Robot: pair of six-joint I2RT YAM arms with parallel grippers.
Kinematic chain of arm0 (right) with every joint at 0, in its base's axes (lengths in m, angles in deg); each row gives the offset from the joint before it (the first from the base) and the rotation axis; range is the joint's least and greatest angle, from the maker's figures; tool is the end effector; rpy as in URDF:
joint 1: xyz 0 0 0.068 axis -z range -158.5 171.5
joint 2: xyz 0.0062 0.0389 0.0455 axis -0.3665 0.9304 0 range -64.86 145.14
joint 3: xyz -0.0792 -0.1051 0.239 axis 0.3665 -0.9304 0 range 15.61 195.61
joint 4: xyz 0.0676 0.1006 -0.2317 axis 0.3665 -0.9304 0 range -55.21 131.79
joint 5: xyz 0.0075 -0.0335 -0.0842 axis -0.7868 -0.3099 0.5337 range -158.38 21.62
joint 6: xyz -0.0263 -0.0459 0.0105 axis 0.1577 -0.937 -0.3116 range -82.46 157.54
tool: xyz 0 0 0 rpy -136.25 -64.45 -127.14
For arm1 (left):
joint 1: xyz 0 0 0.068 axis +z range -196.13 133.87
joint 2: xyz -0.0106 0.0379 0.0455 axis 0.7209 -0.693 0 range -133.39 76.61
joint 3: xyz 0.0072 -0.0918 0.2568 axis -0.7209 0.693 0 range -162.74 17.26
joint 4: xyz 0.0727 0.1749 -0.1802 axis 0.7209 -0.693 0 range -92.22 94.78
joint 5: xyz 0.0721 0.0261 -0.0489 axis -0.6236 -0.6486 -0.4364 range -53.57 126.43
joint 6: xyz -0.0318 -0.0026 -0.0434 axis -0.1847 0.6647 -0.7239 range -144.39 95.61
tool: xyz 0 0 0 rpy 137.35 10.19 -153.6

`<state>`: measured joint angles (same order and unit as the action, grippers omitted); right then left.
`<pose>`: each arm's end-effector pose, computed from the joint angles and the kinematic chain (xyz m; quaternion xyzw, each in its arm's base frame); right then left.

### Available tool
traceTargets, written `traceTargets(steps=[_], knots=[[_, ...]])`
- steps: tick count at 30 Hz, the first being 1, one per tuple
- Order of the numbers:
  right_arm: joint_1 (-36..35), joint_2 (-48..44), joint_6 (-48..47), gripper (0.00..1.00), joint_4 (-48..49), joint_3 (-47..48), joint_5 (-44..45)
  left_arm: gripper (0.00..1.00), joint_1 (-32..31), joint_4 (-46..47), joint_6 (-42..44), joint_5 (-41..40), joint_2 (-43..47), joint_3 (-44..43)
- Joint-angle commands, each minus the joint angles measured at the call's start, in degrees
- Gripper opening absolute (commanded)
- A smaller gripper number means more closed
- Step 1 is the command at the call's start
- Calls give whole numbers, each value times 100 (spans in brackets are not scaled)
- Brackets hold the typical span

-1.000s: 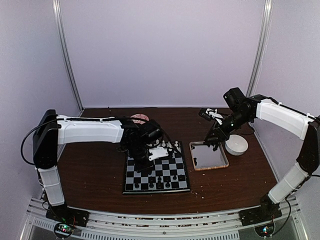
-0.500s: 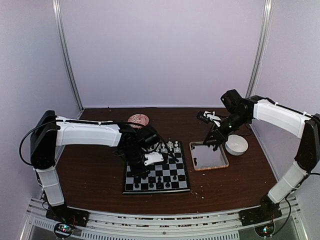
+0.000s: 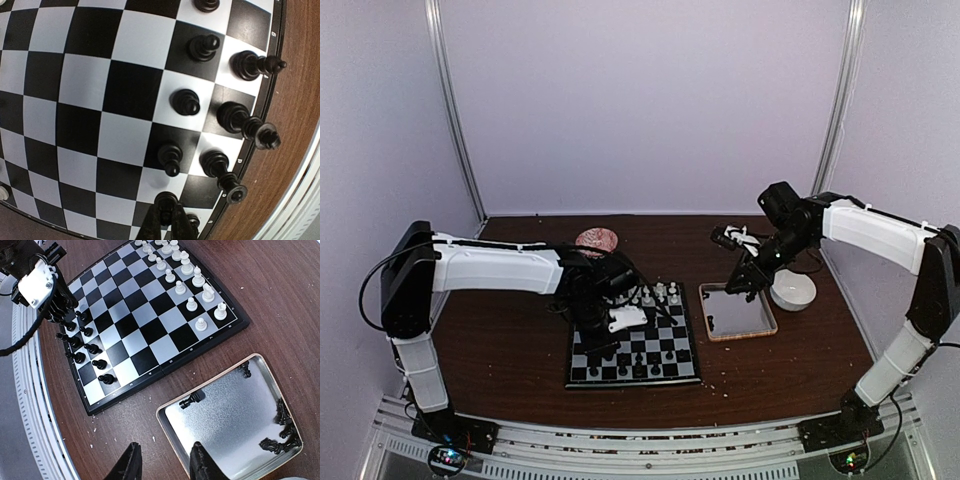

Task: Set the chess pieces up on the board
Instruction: Place the pawn at f7, then move the bishop to the storage box.

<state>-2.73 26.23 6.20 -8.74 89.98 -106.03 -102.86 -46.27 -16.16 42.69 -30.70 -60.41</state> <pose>0.2796 0.1498 0.2702 -0.4888 0.7913 0.3042 0.2060 0.1936 -0.3021 0.1886 0.5382 0.8372 -0.0829 0.0516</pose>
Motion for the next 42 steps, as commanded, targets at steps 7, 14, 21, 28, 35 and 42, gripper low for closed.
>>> traceTargets(steps=[7,14,21,28,35,42], knots=[[-58,56,-56,34,-88,131,38,0,-4,95,28,-16,-194,-20],[-69,57,-74,34,-93,131,47,0,-5,103,29,-90,-255,-42],[-81,60,-77,34,-115,137,39,17,-5,95,-5,-194,-125,-39],[-81,56,-75,34,-137,161,24,23,-5,30,-28,-314,444,-170],[-89,180,-57,35,-193,285,460,25,325,248,-110,-952,1338,-426],[-221,858,46,34,-275,529,1374,31,1131,1727,-515,-859,2101,-93]])
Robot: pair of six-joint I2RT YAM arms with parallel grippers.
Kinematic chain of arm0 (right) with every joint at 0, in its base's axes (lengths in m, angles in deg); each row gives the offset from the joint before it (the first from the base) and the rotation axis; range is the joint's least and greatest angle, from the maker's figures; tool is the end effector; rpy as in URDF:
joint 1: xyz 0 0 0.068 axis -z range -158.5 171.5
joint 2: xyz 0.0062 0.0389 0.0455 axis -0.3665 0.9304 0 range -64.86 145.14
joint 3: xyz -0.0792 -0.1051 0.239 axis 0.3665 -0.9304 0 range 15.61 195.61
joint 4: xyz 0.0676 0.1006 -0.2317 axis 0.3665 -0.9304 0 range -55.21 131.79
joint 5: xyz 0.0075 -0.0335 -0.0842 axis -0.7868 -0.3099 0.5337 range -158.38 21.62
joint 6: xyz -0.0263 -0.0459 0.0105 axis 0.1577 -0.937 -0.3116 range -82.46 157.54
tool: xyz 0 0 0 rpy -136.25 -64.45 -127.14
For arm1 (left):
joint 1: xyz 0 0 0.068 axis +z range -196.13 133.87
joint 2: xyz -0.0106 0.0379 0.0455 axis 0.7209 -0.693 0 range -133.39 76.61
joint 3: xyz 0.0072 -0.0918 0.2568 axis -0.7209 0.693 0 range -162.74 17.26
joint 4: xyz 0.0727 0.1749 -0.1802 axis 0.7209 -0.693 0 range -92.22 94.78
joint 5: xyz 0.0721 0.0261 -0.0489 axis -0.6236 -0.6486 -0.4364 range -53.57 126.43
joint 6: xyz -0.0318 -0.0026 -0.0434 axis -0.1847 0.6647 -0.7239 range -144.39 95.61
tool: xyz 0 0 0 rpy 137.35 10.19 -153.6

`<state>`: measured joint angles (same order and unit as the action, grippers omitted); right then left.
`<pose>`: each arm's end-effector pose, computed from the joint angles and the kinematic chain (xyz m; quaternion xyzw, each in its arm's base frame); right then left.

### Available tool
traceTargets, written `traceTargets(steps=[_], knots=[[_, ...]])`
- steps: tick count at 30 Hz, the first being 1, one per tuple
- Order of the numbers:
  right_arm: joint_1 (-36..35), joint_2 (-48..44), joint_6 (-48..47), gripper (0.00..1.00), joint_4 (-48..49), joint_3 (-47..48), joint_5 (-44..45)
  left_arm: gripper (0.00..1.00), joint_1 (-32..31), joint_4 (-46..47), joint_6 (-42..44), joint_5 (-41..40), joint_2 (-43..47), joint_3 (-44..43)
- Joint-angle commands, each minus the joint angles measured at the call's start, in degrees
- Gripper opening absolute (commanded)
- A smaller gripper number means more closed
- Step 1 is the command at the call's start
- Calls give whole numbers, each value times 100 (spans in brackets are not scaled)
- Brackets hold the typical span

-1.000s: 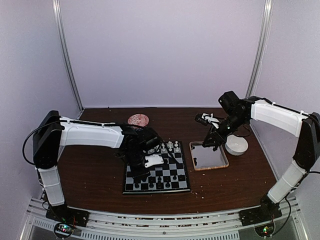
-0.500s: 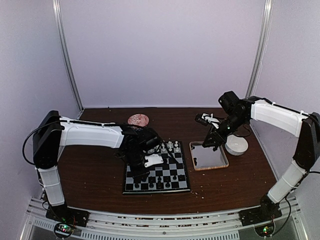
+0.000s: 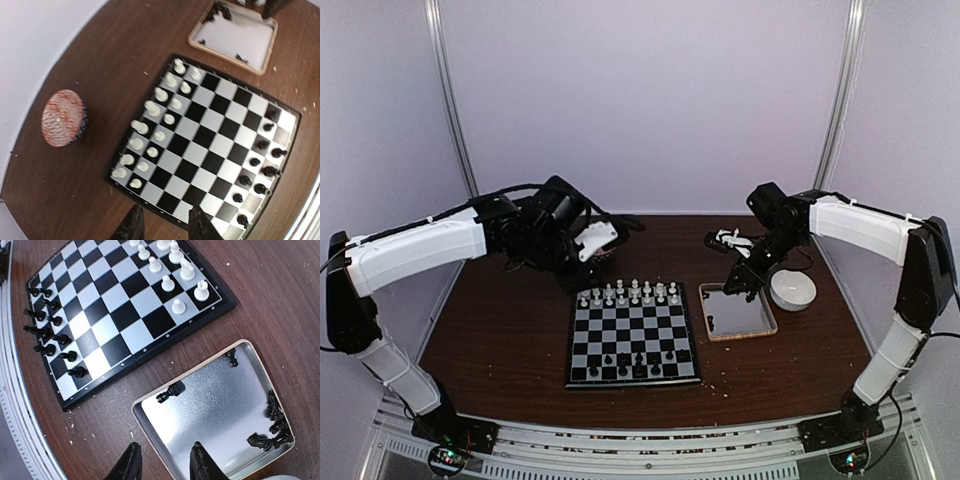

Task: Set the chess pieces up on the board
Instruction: Move the bishop to the storage box.

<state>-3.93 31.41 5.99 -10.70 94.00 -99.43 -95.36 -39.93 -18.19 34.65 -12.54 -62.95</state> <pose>0.2950 0.1607 0.2594 -0.4929 0.8127 0.2546 0.1781 0.2179 -0.2510 0.3104 0.4375 0.8432 -0.1007 0.2956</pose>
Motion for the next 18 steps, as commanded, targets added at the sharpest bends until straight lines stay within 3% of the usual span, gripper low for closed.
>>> traceTargets(steps=[1,7,13,18], knots=[[-109,442,77,34,-68,147,828,32,510,1301,-371,-29,342,235],[-103,888,393,33,38,411,1643,33,1122,1998,-783,178,556,702],[-28,1287,553,33,81,773,2543,34,1142,2067,-765,239,655,937],[131,1719,453,33,-85,1311,2799,34,1144,2081,-770,347,738,937]])
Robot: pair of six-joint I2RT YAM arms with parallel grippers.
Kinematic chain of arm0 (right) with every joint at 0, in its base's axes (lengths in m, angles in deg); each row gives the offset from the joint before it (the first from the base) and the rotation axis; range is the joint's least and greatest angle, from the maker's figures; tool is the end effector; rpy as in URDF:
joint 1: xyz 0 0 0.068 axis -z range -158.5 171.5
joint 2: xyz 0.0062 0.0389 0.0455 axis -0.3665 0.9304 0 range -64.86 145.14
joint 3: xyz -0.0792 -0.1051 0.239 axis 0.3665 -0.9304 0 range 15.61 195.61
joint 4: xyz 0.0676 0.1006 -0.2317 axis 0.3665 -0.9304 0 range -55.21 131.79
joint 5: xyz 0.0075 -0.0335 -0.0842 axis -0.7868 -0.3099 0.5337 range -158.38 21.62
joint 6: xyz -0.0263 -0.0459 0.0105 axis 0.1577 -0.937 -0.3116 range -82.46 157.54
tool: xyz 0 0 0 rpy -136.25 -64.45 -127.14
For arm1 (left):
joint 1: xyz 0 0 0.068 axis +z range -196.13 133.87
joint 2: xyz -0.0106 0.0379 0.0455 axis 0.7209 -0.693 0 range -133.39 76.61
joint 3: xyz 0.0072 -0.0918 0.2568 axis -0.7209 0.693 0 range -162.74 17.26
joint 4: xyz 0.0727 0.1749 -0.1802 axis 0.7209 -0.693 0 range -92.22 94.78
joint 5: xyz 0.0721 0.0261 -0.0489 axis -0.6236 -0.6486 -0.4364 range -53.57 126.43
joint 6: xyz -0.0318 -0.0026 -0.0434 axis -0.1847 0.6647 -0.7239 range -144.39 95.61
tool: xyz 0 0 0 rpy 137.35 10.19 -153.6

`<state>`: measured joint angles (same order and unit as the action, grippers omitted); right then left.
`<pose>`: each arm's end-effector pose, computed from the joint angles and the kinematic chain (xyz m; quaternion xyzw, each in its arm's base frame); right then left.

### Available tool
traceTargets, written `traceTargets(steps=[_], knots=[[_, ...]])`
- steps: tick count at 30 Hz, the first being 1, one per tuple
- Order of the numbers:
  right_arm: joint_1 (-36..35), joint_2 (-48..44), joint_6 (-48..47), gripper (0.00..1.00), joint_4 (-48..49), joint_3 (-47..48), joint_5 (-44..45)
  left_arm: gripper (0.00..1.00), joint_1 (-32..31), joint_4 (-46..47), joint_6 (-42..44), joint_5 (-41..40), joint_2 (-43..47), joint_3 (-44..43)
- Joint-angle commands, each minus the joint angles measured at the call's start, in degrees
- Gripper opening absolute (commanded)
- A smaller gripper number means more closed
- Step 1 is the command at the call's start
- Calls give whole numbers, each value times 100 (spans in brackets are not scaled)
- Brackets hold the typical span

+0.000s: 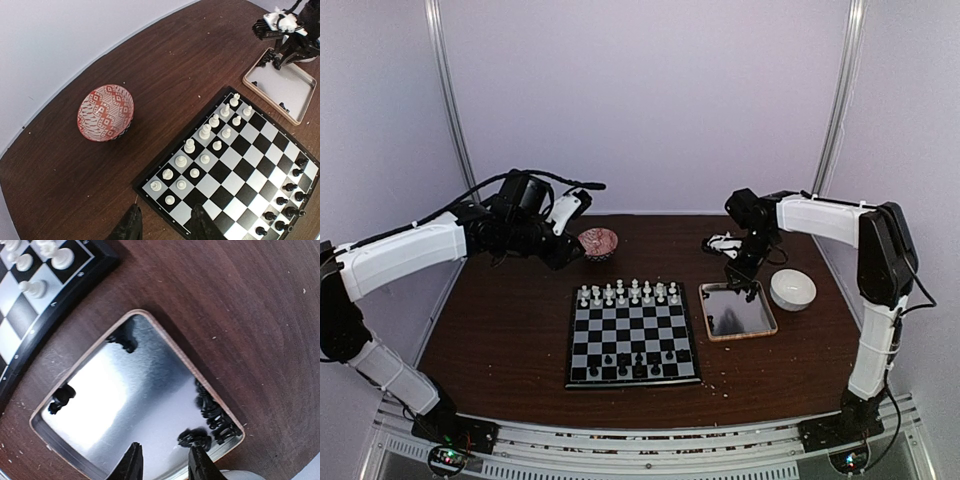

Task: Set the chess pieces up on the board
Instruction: Move the bishop to the storage box.

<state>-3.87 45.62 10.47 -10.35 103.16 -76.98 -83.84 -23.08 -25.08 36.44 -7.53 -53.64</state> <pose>0.3496 0.1718 0.2151 -0.4455 0.8827 0.0724 0.1307 0.2593 -0.2005 0.3064 0.2890 0.8632 -0.1362 0.3909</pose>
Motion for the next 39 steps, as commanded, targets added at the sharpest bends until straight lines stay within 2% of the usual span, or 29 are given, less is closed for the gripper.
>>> traceTargets(steps=[1,12,28,35,39], knots=[[128,378,-14,33,-161,500,615,34,-8,395,-87,191,246,5],[137,1129,-140,35,-581,1308,728,34,-8,369,-78,239,284,23],[137,1341,-201,28,-730,1163,733,35,-12,360,-65,233,197,15],[146,1381,-229,32,-783,1126,916,35,-8,354,-72,286,161,-12],[146,1581,-276,33,-1140,1464,929,35,-8,342,-79,318,161,-19]])
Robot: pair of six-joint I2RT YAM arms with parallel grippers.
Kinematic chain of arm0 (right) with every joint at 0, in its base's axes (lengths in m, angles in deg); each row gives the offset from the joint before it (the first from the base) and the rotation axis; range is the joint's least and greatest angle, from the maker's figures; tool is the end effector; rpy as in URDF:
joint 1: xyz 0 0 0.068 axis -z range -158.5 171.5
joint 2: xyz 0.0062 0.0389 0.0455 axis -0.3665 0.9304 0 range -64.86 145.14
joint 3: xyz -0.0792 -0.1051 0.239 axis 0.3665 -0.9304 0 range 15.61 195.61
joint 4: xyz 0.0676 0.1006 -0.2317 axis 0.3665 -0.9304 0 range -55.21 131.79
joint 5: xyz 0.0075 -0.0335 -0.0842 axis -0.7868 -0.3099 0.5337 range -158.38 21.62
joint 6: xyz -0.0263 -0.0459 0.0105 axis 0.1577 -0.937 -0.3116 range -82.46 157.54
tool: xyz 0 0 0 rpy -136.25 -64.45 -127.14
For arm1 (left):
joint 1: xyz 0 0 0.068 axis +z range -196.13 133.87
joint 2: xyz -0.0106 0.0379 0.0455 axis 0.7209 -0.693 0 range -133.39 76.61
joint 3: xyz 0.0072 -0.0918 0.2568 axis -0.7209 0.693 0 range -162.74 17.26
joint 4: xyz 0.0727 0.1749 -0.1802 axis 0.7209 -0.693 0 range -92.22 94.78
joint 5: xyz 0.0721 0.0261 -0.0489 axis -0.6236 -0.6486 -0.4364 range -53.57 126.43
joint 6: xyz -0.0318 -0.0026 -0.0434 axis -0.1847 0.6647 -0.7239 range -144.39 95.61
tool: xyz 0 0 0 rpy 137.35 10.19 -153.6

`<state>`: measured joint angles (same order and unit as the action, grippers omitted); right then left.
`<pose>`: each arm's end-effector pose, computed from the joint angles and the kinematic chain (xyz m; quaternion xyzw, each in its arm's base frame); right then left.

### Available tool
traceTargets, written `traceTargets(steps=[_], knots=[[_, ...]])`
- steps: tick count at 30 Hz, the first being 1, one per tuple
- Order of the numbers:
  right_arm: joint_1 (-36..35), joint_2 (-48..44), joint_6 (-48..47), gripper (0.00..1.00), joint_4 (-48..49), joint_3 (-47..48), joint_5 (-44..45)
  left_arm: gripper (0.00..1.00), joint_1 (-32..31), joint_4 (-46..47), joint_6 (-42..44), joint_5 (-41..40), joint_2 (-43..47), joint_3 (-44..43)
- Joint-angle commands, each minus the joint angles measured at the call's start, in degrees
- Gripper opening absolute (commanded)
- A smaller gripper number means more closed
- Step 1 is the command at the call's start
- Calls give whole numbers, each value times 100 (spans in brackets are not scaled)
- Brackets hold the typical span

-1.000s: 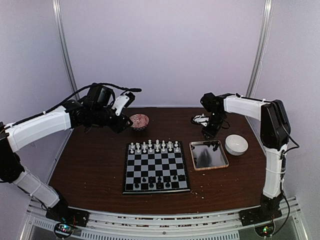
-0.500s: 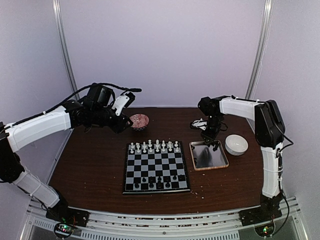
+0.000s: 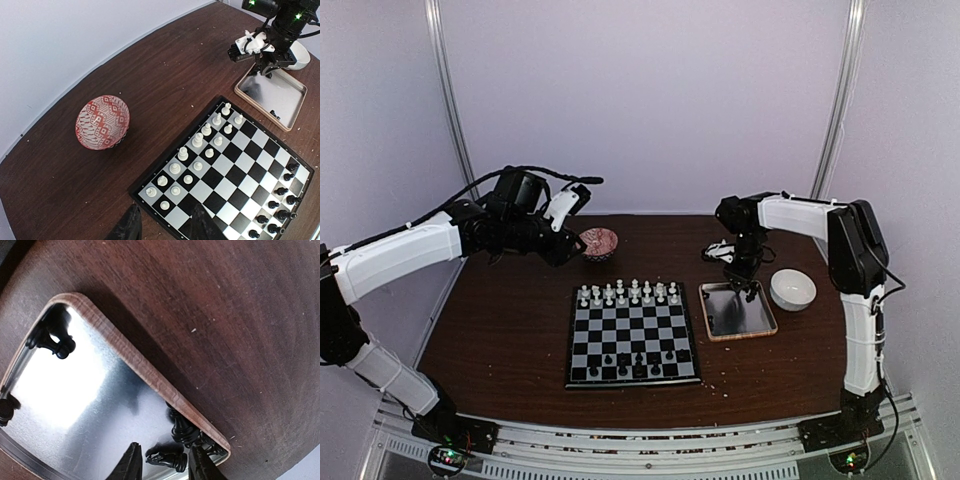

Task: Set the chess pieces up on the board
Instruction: Move the bishop to the storage box.

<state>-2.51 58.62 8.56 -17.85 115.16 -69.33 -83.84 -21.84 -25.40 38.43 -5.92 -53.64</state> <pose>0.3890 0.1741 0.1803 -0.4458 0.8933 0.0058 0.0564 0.2554 -0.1990 0.3168 0.2904 0.8514 -0.1595 0.4065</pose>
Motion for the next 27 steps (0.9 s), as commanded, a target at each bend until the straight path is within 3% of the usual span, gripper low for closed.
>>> traceTargets(steps=[1,9,27], knots=[[10,346,-100,34,-515,377,172,35,-9,216,-50,141,10,-21],[13,884,-258,33,-1396,1211,181,35,-12,209,-73,145,171,4],[-35,819,12,33,-1184,1181,29,35,-8,165,-83,269,119,-64]])
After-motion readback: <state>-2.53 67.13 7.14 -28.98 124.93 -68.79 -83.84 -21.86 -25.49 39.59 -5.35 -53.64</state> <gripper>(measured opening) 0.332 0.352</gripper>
